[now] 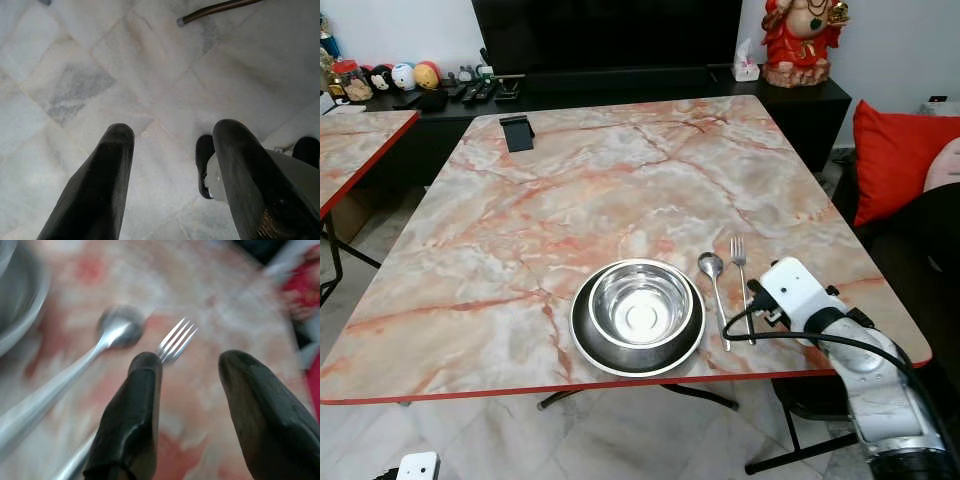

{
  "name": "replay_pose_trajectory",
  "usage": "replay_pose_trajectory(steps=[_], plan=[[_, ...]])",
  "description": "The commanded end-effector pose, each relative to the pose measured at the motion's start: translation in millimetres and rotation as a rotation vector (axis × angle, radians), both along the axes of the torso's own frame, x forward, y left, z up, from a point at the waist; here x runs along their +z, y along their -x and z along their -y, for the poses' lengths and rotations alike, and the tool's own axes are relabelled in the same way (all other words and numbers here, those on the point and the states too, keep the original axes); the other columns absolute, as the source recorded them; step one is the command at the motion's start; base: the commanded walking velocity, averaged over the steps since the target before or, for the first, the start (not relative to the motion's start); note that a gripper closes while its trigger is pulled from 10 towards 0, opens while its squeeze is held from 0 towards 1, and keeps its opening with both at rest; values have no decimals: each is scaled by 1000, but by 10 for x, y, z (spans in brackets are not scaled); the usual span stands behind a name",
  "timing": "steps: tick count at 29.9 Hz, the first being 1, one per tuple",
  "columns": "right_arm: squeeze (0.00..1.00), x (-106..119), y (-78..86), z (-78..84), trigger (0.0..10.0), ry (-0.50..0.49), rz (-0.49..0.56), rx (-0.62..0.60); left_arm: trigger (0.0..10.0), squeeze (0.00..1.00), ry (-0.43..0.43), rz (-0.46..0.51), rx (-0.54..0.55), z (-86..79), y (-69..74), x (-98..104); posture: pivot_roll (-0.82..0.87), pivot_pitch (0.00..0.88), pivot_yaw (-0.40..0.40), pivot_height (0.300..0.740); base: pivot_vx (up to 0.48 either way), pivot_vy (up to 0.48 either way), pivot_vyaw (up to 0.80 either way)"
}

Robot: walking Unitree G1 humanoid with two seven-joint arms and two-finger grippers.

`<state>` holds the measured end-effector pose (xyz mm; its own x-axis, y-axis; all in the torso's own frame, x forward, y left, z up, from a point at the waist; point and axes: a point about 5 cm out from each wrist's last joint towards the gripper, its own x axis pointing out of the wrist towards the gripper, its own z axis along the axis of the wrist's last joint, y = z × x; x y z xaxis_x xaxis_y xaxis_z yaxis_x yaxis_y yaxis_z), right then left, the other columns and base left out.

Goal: Setting the table

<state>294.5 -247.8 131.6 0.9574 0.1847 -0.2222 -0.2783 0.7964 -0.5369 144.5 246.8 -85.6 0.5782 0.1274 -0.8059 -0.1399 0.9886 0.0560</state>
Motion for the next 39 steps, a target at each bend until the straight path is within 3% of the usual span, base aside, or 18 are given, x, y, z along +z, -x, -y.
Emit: replay_pose_trajectory(steps=[1, 2, 3, 6, 15, 25, 39], plan=[[0, 135, -60, 3, 10000, -74, 111, -53, 10000, 0, -7, -15, 2, -9, 34, -12, -131, 0, 87, 707, 0, 0, 0], [0, 182, -84, -35, 10000, -157, 172, -81, 10000, 0, -8, -14, 1, -12, 31, -10, -133, 0, 87, 707, 0, 0, 0], [0, 253, -107, -112, 10000, -331, 277, -144, 10000, 0, -9, -10, 1, -28, 17, -1, -131, 0, 86, 707, 0, 0, 0], [0, 258, -76, -243, 10000, -461, 385, -222, 10000, 0, -10, 10, 7, -90, -26, 37, -121, 0, 84, 707, 0, 0, 0], [0, 337, -56, -359, 10000, -523, 465, -217, 10000, 0, -18, 12, 14, -139, 6, 43, -114, 0, 71, 707, 0, 0, 0], [0, 215, -25, -499, 10000, -583, 428, -234, 10000, 0, 3, 7, -5, 130, 61, -49, -118, 0, 52, 707, 0, 0, 0], [0, 290, -193, -538, 10000, -592, 412, -178, 10000, 0, 26, 28, 25, 218, -13, -45, -90, 0, -3, 707, 0, 0, 0]])
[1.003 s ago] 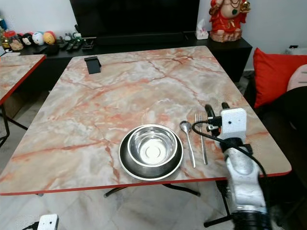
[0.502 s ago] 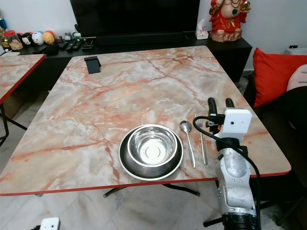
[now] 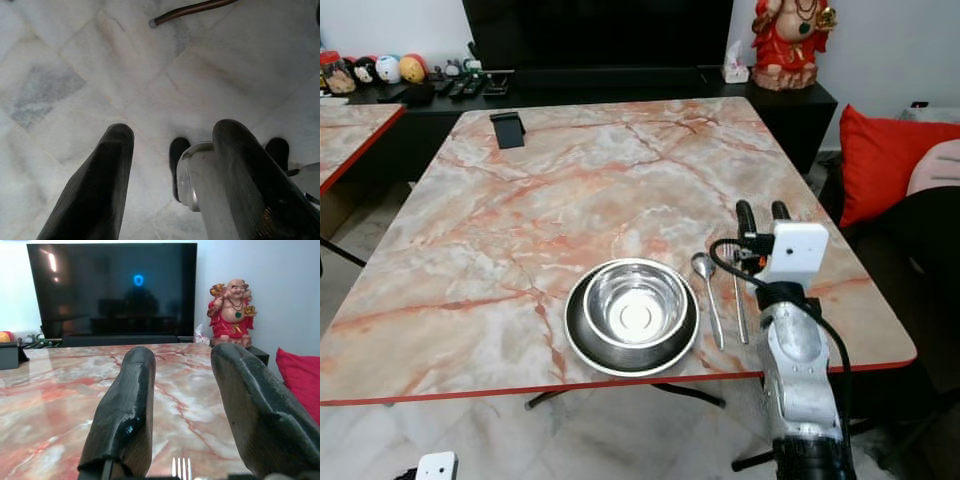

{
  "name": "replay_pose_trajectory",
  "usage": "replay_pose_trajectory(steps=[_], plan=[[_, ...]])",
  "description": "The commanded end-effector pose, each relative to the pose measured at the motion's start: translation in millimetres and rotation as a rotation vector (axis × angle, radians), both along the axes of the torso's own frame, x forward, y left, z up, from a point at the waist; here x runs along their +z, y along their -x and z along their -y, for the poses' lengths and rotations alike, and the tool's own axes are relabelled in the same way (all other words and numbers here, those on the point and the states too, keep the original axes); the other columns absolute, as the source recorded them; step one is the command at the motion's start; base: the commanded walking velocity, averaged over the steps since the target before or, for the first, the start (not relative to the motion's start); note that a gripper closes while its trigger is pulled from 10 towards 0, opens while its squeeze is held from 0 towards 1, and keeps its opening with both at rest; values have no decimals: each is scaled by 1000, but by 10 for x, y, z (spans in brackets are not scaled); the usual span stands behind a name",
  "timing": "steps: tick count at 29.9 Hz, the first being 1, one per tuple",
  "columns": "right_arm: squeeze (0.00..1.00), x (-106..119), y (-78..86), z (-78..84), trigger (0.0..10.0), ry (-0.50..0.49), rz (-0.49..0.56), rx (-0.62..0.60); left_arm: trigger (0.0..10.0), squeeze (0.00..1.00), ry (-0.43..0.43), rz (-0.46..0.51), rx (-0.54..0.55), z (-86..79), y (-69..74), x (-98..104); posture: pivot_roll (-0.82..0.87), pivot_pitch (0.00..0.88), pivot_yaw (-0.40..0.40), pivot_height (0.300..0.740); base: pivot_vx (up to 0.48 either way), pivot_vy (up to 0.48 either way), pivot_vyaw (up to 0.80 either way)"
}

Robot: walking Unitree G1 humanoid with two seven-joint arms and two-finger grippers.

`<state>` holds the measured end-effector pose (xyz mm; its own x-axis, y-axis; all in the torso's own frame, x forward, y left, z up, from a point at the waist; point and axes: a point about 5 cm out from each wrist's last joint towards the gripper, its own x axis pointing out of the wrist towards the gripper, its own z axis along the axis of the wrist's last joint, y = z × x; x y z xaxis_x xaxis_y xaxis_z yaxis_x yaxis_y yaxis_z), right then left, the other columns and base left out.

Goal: Setting the table

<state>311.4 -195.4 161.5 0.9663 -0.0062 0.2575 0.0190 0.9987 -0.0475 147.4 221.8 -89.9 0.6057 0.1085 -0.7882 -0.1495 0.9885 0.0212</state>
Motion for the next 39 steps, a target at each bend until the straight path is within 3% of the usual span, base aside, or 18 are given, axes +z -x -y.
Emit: replay_pose_trajectory(steps=[1, 9, 16, 27, 39], plan=[[0, -11, -26, -22, 10000, -12, -8, 7, 10000, 0, -5, -8, 17, -36, 19, -2, -91, 0, -2, 707, 0, 0, 0], [0, -89, -3, -120, 10000, -36, -35, 39, 10000, 0, -10, -14, 13, -22, 29, -10, -105, 0, 18, 707, 0, 0, 0], [0, -8, -20, -167, 10000, -49, -5, 44, 10000, 0, -17, -8, -8, -20, -17, 7, -102, 0, 40, 707, 0, 151, 0], [0, 25, -42, -192, 10000, -50, 0, 43, 10000, 0, -50, -54, 44, -398, 205, 29, -86, 0, 49, 707, 0, 365, 0], [0, 115, -62, -247, 10000, -16, 25, 68, 10000, 0, -38, -68, 48, -363, 250, 2, -97, 0, 47, 707, 0, 404, 0]])
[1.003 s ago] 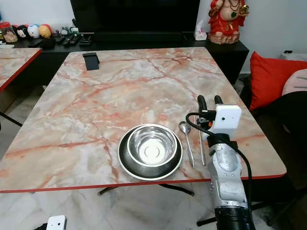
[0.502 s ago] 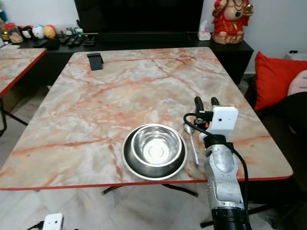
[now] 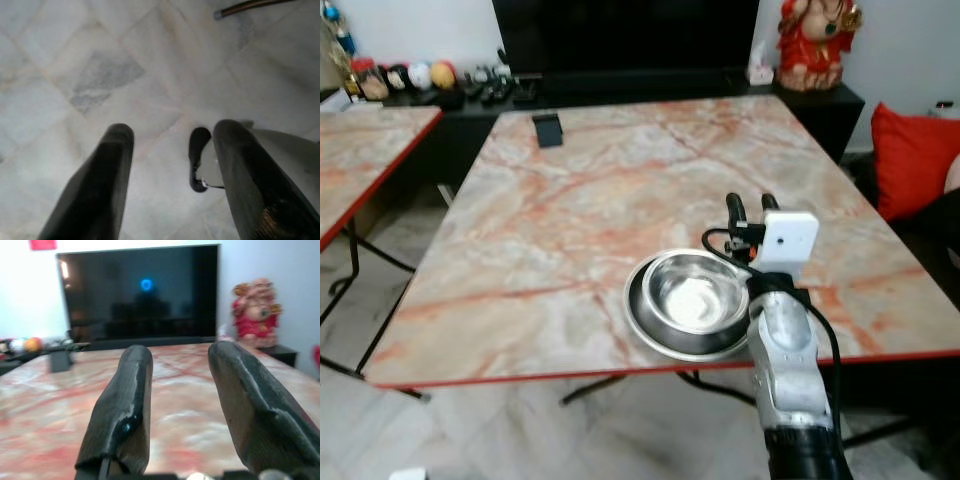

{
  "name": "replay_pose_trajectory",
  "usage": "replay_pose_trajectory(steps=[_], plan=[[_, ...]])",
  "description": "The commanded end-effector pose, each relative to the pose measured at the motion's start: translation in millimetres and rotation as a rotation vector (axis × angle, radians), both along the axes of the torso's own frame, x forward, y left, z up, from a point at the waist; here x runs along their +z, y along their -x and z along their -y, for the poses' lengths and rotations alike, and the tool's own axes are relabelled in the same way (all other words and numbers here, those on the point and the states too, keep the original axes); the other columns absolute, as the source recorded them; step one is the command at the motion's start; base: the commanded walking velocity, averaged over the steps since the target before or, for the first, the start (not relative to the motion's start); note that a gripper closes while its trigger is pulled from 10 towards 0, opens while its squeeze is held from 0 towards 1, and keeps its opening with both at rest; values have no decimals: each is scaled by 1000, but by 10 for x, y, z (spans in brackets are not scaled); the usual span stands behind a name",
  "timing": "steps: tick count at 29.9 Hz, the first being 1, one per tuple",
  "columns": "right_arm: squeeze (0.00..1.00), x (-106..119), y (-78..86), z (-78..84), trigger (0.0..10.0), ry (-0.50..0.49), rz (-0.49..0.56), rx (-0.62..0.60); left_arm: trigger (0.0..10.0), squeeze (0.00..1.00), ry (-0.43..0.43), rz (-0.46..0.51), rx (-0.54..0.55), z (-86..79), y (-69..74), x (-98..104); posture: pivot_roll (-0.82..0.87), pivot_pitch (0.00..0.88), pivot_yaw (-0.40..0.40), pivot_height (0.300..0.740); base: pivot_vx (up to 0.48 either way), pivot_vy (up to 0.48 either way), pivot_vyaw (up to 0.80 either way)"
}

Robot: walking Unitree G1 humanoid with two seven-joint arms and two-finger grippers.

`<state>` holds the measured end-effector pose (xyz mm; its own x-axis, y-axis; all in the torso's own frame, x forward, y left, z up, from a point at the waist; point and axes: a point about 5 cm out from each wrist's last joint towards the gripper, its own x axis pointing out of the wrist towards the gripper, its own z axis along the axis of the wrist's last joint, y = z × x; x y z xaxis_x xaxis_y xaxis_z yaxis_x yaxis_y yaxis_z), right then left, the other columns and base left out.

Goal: Setting the table

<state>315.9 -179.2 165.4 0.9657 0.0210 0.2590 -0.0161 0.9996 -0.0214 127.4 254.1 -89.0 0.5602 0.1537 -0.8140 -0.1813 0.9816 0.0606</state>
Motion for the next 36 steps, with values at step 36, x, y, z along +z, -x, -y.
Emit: replay_pose_trajectory(steps=[36], plan=[[0, 133, -26, -314, 10000, 11, 39, 140, 10000, 0, 13, 7, -12, 125, -73, -14, -99, 0, 36, 707, 0, 403, 0]])
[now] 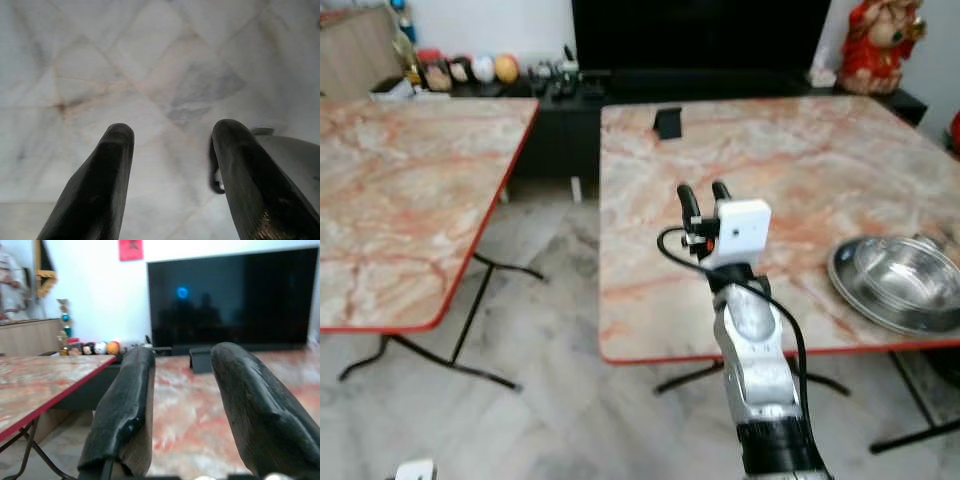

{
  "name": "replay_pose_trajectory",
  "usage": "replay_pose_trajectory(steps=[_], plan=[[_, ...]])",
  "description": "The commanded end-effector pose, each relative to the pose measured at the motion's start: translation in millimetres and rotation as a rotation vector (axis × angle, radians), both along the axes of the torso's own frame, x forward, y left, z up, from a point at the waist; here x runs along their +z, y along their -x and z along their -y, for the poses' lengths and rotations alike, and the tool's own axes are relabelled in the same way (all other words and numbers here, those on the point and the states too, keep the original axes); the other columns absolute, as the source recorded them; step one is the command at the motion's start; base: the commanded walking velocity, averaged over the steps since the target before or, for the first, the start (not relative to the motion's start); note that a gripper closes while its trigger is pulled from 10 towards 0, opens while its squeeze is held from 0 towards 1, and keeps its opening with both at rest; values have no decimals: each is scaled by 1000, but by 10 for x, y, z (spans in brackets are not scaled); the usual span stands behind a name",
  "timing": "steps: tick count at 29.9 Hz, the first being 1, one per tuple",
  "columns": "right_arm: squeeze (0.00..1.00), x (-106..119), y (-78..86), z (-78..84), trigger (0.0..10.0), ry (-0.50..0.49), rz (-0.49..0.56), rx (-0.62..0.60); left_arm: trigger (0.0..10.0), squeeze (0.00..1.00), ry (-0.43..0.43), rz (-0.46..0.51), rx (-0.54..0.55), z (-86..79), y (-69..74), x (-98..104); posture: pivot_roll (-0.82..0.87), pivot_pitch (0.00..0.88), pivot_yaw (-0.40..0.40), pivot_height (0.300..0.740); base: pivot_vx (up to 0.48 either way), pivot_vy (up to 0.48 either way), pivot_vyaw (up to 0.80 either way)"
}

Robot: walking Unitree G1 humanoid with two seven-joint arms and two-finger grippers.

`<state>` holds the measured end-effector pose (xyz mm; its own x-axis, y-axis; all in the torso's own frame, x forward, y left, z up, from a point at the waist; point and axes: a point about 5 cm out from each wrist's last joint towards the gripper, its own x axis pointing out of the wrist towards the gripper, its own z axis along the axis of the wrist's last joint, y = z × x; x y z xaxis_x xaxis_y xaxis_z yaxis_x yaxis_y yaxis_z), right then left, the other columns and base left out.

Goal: Setting the table

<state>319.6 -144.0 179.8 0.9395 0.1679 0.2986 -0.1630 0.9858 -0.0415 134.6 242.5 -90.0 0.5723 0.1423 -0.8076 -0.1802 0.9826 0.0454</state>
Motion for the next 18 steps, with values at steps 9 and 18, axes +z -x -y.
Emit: replay_pose_trajectory(steps=[9, 18], plan=[[0, -25, 2, 70, 10000, 4, -9, -22, 10000, 0, -10, -15, 3, -84, -7, 20, -93, 0, 37, 707, 0, 403, 0], [0, -24, -8, 75, 10000, 8, -10, -21, 10000, 0, -9, -42, 16, -95, 94, -13, -90, 0, 36, 707, 0, 400, 0]])
